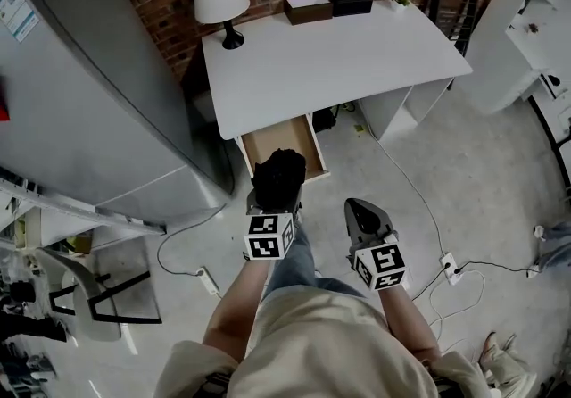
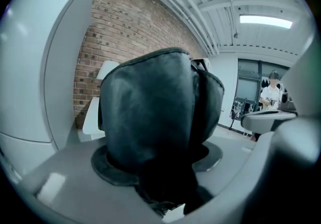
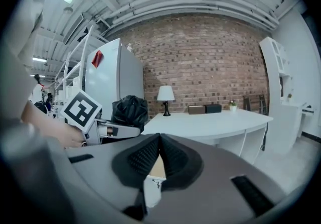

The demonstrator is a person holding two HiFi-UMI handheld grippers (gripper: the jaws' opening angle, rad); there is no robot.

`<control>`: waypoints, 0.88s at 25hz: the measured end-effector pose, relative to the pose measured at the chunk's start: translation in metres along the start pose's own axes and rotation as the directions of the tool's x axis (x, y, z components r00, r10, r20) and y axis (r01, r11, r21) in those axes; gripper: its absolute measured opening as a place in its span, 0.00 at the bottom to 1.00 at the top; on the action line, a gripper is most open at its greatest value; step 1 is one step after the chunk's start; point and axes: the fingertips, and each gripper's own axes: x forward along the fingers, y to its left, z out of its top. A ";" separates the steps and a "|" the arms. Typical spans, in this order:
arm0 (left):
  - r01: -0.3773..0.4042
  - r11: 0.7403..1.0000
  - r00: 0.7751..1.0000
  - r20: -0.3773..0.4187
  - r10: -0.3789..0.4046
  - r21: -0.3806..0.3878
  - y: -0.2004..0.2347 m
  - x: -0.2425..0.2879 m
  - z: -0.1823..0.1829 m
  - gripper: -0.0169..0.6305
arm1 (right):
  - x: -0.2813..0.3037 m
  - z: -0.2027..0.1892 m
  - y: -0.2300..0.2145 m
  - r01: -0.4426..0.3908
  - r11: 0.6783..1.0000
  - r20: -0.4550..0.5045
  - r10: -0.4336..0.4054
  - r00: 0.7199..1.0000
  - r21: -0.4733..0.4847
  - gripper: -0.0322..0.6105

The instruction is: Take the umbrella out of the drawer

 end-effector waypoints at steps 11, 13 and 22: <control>0.034 0.998 0.996 0.086 -0.030 -0.047 -0.044 -0.080 0.016 0.45 | -0.040 0.030 0.014 -0.013 1.000 0.096 0.015 0.995 -0.026 0.05; 0.034 0.998 0.995 0.097 -0.029 -0.054 -0.046 -0.090 0.016 0.45 | -0.044 0.033 0.016 -0.012 1.000 0.109 0.015 0.994 -0.028 0.05; 0.028 0.998 0.993 0.117 -0.022 -0.050 -0.046 -0.113 0.009 0.45 | -0.050 0.033 0.027 -0.038 0.999 0.131 0.043 0.990 -0.035 0.05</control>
